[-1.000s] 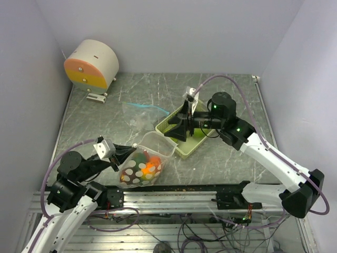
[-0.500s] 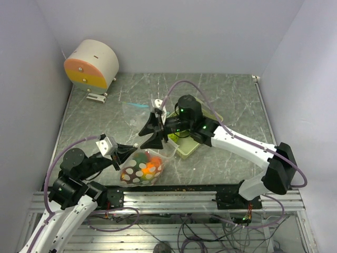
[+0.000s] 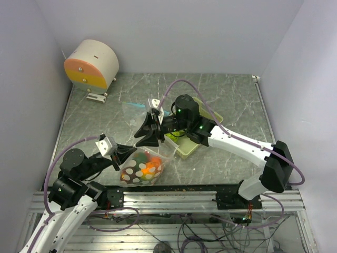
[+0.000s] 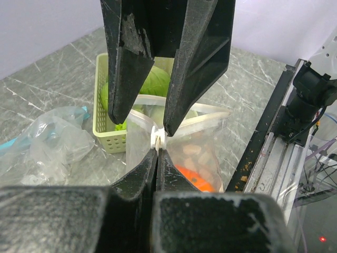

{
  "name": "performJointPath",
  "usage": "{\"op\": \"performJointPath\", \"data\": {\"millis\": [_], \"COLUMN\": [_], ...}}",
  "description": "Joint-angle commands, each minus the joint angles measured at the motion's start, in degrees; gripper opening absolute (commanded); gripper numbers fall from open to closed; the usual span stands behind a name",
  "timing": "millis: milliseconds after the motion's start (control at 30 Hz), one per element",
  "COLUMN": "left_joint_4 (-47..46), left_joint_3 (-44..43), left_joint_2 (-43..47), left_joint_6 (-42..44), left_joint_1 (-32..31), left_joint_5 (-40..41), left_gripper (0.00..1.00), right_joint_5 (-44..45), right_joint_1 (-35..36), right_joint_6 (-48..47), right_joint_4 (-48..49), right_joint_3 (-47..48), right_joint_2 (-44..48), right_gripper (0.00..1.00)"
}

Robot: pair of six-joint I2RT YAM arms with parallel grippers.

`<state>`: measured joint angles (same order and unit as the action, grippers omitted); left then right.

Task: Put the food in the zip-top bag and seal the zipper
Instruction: Zip the zipper food storage bag at the center of the board.

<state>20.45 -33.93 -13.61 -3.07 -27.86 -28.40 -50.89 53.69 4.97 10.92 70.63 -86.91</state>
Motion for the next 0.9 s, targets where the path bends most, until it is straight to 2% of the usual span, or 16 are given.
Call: {"op": "performJointPath", "data": {"millis": [0, 333, 433, 667, 700, 867], "left_joint_4": [0.21, 0.30, 0.21, 0.30, 0.31, 0.71], "left_joint_3": [-1.49, -1.68, -1.55, -1.65, -1.58, -1.75], "left_joint_2": [0.66, 0.82, 1.06, 1.16, 1.22, 1.56], "left_joint_6": [-0.71, -0.96, -1.14, -1.32, -1.32, -1.41], "left_joint_1": [-0.18, -0.16, -0.18, -0.18, -0.18, -0.18], "left_joint_5": [1.15, 1.74, 1.64, 1.66, 1.75, 2.24], "left_gripper": [0.07, 0.07, 0.07, 0.07, 0.07, 0.07], "right_joint_5": [-0.33, 0.34, 0.73, 2.16, 2.35, 4.47], "right_joint_1": [0.43, 1.24, 1.33, 1.34, 1.33, 1.12], "right_joint_6": [-0.28, -0.58, -0.43, 0.16, 0.09, -1.39], "right_joint_4": [0.60, -1.89, -2.30, -3.16, -3.63, -6.35], "right_joint_3": [0.03, 0.66, 0.65, 0.94, 1.16, 0.75], "right_joint_2": [-0.16, -1.15, -1.19, -1.04, -1.01, 0.07], "right_gripper": [0.39, 0.38, 0.34, 0.03, 0.00, 0.00]}}
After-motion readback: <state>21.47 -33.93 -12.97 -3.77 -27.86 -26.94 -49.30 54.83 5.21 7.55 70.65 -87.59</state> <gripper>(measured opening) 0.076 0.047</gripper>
